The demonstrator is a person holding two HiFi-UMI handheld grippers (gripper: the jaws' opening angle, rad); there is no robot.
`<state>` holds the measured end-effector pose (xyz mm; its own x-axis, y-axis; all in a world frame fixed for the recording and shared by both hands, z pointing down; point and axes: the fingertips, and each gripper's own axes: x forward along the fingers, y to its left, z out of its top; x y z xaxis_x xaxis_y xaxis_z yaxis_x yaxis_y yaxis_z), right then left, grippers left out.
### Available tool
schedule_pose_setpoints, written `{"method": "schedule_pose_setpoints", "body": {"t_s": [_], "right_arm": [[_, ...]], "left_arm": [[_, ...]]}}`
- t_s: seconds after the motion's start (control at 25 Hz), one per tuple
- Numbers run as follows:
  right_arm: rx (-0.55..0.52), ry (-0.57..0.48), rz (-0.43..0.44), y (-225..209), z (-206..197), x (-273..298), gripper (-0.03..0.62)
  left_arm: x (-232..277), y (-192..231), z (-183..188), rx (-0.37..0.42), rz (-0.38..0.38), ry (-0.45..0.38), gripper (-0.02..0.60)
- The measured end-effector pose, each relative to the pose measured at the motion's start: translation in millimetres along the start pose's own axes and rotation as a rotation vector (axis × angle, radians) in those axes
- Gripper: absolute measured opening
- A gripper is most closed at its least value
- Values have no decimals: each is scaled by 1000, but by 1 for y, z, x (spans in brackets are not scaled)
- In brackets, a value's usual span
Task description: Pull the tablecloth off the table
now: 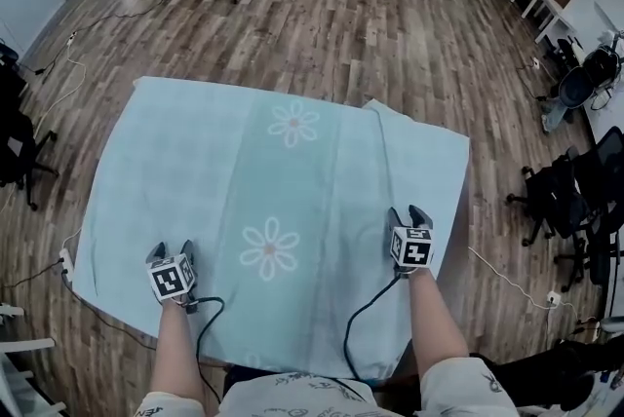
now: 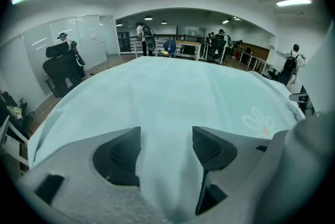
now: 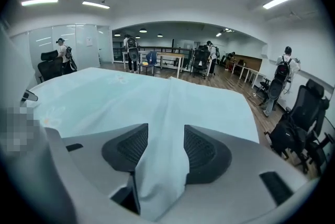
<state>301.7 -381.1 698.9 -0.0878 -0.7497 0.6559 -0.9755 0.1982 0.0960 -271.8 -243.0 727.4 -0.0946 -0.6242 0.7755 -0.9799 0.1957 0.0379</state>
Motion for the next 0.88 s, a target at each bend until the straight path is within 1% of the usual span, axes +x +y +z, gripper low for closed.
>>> {"method": "schedule_pose_setpoints", "body": {"t_s": [0.08,0.2,0.28,0.4,0.48,0.56,0.72,0.8,0.84,0.88], "right_arm": [[-12,36,-7,-3,-9,11,214],[-10,83,-20,-8,-22,24,218],[11,100,-25,-12,-27,30,220],[57,135,-13,-14,-29,35,219],[85,172,-3,-14,-29,37,218],[109,207,15,-14,-31,39,218],[130,259,37,-12,-33,39,194],[115,276,42,-6,-32,39,156],[95,284,36,-1,-31,39,116],[63,292,20,3,-30,40,63]], "left_arm": [[9,10,-6,-3,24,24,308],[18,16,-11,-14,33,46,310],[20,16,-11,-25,26,45,314],[22,16,-9,-72,-3,13,313],[23,17,-9,-78,-11,-3,313],[23,17,-10,-74,-10,4,313],[22,16,-11,-69,-22,35,311],[20,16,-11,-61,-28,41,291],[20,16,-10,-56,-32,46,273],[20,15,-10,-51,-39,55,251]]}}
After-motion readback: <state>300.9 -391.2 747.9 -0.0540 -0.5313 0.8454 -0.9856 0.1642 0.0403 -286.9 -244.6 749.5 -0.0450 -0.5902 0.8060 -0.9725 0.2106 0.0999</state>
